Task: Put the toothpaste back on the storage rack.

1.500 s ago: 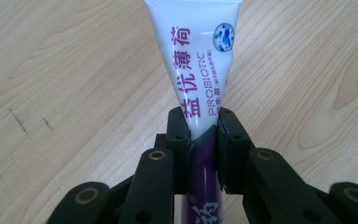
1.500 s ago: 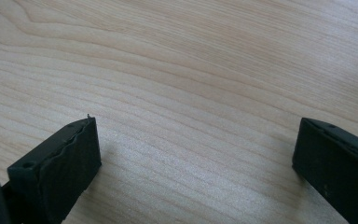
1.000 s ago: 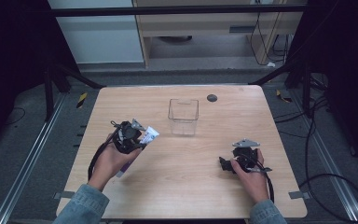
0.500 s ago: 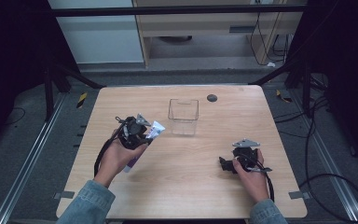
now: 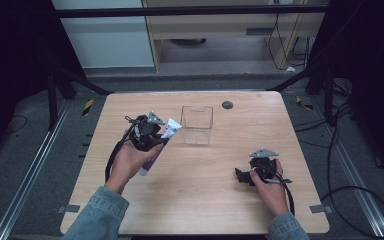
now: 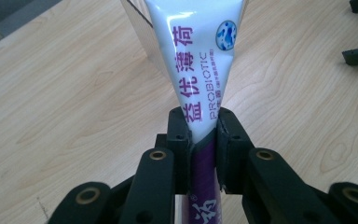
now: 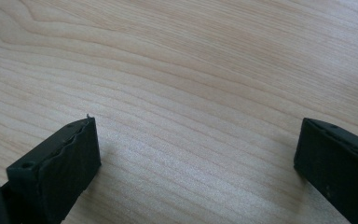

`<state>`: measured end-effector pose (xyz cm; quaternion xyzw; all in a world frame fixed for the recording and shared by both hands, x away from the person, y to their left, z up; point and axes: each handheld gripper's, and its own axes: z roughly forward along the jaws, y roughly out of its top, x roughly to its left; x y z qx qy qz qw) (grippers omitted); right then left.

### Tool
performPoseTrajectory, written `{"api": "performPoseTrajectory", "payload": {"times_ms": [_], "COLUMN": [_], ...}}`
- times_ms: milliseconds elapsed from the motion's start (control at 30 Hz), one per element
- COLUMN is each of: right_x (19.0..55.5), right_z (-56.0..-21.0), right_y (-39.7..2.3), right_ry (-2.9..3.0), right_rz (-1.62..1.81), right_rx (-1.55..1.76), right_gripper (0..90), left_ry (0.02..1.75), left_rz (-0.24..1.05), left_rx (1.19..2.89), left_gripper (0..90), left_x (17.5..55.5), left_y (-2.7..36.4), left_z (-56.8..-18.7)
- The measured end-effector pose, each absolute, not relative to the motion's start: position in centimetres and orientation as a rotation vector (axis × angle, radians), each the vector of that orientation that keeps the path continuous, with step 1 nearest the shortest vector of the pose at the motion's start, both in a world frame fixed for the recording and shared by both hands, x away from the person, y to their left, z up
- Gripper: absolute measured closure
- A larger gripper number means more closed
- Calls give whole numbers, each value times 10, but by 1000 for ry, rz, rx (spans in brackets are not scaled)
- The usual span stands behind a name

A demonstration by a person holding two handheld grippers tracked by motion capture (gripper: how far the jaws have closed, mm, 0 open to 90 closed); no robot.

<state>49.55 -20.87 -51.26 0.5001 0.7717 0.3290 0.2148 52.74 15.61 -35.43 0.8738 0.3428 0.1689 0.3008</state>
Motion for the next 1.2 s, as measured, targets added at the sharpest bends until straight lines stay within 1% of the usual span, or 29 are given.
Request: {"api": "performPoseTrajectory", "payload": {"times_ms": [567,900,1000,1100,1200], "right_x": [495,495,495,495,495], "right_z": [-513,-513,-513,-513,-513], "right_y": [-209,-211,-211,-211,-211], "right_ry": [2140,2159,2160,2160,2160], "right_rz": [912,917,916,919,918], "right_rx": [1386,1364,1363,1363,1363], "right_gripper": [5,5,5,5,5], "left_ry": [856,806,800,771,758], "left_rz": [469,522,571,521,526], "left_rx": [2255,2277,2292,2262,2266], "left_gripper": [776,775,775,776,776], "left_x": [531,533,535,539,542], "left_y": [139,119,111,104,101], "left_z": [-331,-310,-305,-299,-298]}}
